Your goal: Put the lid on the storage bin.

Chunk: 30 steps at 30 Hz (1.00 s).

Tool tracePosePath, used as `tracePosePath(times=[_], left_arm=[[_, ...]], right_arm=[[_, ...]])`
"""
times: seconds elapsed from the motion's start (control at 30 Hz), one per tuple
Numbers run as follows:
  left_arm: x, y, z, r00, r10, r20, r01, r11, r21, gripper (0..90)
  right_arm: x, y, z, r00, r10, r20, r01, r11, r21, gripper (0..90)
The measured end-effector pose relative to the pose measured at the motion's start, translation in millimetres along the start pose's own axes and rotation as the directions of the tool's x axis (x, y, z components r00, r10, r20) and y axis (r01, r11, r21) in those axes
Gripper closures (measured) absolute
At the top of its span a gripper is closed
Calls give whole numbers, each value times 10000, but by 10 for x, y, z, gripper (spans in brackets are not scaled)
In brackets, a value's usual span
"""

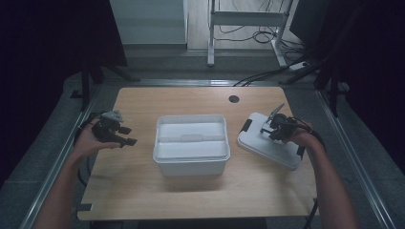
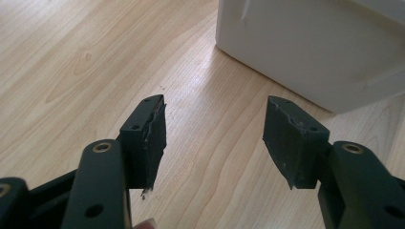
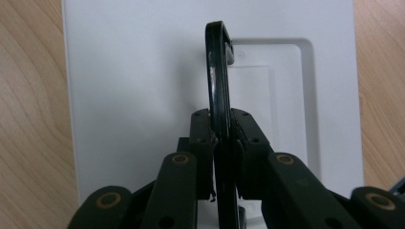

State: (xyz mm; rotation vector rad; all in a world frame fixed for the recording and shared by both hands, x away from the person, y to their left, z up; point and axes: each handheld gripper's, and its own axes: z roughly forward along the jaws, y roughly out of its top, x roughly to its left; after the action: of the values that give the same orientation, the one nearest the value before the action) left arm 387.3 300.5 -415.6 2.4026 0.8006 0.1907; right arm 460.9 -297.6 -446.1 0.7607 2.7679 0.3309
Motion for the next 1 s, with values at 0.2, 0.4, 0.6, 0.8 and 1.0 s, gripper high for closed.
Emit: tracePosePath(times=[0.2, 0.4, 0.6, 0.8, 1.0], left_arm=[[-16, -30, 84, 9998, -193, -102, 193, 9998, 37, 406], [-40, -9, 122, 9998, -157, -150, 159, 9998, 112, 406], [-28, -6, 150, 9997, -195, -170, 201, 9992, 358, 407], [-21, -9, 180, 9995, -237, -220, 249, 9982, 547, 407], [-19, -27, 219, 9993, -209, -316, 234, 9964, 820, 406]], right_arm=[[18, 11, -38, 9994, -156, 303, 152, 9998, 113, 839], [35, -15, -85, 9978, -337, 576, 331, 9994, 102, 840], [39, -45, -243, 9954, -283, 911, 307, 9992, -251, 841], [88, 10, -490, 9907, -518, 1254, 591, 9967, -549, 841], [152, 154, -828, 9873, -843, 1345, 997, 9887, -1118, 841]])
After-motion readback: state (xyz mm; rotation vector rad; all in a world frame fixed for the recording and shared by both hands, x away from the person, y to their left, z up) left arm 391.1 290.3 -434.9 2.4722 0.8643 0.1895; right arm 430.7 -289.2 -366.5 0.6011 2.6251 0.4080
